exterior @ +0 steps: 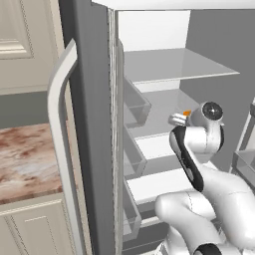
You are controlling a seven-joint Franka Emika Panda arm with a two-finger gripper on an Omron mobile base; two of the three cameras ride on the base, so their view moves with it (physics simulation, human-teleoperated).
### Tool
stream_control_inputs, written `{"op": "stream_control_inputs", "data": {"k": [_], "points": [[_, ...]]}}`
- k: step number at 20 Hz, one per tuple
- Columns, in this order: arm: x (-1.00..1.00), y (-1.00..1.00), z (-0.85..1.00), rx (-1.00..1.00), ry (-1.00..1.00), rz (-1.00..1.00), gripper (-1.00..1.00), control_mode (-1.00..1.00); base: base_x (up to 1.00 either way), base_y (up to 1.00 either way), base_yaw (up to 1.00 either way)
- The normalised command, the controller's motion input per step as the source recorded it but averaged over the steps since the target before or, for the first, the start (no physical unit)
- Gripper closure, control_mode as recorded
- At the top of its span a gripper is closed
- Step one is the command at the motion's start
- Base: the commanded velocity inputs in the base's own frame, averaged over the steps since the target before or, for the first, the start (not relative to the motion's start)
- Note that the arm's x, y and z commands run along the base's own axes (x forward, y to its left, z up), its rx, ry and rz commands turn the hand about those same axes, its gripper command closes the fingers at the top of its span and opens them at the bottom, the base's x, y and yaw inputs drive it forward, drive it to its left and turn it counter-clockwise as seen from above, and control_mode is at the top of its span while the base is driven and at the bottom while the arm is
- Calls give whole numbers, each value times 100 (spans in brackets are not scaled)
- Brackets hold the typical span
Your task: Take the cheese, chicken drumstick, and onion from the fridge and place them on the plate on the dining counter to create an appetizer plate.
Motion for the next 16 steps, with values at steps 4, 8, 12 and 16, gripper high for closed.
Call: {"op": "stream_control_inputs", "data": {"k": [4,8,12,16], "points": [[-100,22,64,1,0,19,100,-100,0,0,0],[-100,38,62,0,0,18,100,-100,0,0,0],[-96,15,77,0,0,10,100,-100,0,0,0],[-92,1,66,0,0,2,100,-100,0,0,0]]}}
